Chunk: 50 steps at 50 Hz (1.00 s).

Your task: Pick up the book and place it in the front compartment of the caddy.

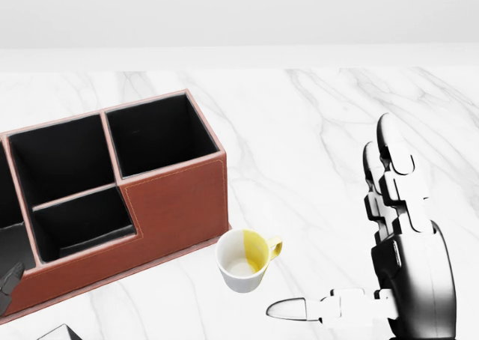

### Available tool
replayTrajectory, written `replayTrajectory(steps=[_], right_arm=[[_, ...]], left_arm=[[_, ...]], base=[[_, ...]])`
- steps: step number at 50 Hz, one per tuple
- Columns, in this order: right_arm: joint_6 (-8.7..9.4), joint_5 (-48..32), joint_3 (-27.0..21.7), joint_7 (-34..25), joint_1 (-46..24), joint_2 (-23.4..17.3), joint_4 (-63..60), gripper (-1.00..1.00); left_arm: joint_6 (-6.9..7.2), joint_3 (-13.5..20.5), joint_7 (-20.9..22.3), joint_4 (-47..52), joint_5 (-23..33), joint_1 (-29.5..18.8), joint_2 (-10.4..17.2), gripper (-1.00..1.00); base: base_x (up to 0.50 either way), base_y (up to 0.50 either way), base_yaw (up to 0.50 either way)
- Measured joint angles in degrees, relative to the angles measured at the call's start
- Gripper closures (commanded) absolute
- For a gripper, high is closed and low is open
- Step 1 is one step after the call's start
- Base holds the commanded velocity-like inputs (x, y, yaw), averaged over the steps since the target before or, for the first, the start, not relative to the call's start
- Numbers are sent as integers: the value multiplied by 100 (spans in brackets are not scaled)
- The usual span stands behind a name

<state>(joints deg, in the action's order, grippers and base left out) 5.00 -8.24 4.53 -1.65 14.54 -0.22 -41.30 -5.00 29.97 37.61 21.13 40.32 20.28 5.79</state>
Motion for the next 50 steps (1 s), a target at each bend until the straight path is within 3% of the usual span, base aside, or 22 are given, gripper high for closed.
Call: replayTrajectory(steps=[25,47,48,49,50], right_arm=[[0,14,-28,37,-29,12,-5,-96],[0,7,-15,49,-21,10,-43,-97],[0,6,-14,50,-21,10,-47,-97],[0,5,-14,51,-21,10,-50,-97],[0,4,-14,52,-22,10,-52,-97]], left_arm=[[0,-125,196,-92,193,-150,198,-100],[0,-280,171,-769,469,-161,401,-100],[0,-287,160,-816,466,-177,426,-55],[0,-291,142,-858,451,-198,454,-35],[0,-296,118,-902,431,-223,487,69]], base=[[0,0,0],[0,0,0],[0,0,0],[0,0,0],[0,0,0]])
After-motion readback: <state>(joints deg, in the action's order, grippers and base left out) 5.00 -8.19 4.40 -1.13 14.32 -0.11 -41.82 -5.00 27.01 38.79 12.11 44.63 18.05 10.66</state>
